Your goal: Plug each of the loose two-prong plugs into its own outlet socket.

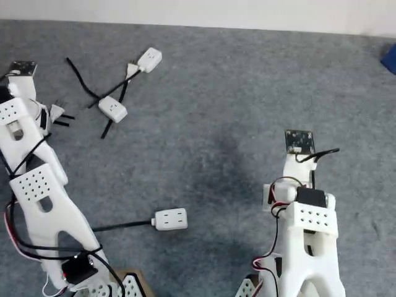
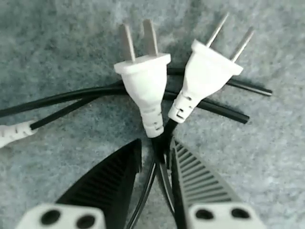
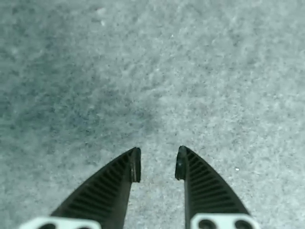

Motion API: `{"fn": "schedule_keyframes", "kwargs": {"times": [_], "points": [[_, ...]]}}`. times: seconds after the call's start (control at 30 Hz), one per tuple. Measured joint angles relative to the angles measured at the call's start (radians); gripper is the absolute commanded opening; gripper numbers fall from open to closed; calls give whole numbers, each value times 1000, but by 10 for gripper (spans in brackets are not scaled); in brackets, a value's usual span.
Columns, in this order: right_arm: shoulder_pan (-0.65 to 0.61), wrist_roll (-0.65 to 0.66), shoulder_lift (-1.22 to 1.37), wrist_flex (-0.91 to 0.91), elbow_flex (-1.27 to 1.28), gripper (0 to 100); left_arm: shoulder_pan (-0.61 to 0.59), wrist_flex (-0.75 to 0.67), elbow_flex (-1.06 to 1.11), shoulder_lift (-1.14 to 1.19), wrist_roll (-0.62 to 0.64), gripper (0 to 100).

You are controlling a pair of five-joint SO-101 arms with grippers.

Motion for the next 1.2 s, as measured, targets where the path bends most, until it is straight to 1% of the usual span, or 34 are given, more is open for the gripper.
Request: {"fn": "schedule_keyframes", "kwargs": {"times": [0.1, 0.23, 0.4, 0.53, 0.73, 0.87, 1.0, 1.1, 1.2], "points": [[0, 0, 0, 0, 0, 134, 2, 0, 0, 0, 0, 0], [0, 0, 0, 0, 0, 134, 8, -2, 2, 2, 0, 4], [0, 0, 0, 0, 0, 134, 26, -2, 2, 2, -34, 4], [0, 0, 0, 0, 0, 134, 49, 5, 3, -54, -41, 4], [0, 0, 0, 0, 2, 134, 150, 78, 3, -258, -46, 4], [0, 0, 0, 0, 2, 134, 209, 97, 8, -362, -46, 4], [0, 0, 0, 0, 2, 134, 292, 97, 75, -400, -63, 6], [0, 0, 0, 0, 2, 134, 390, 97, 141, -399, -121, 8], [0, 0, 0, 0, 2, 134, 479, 97, 167, -384, -132, 8]]}}
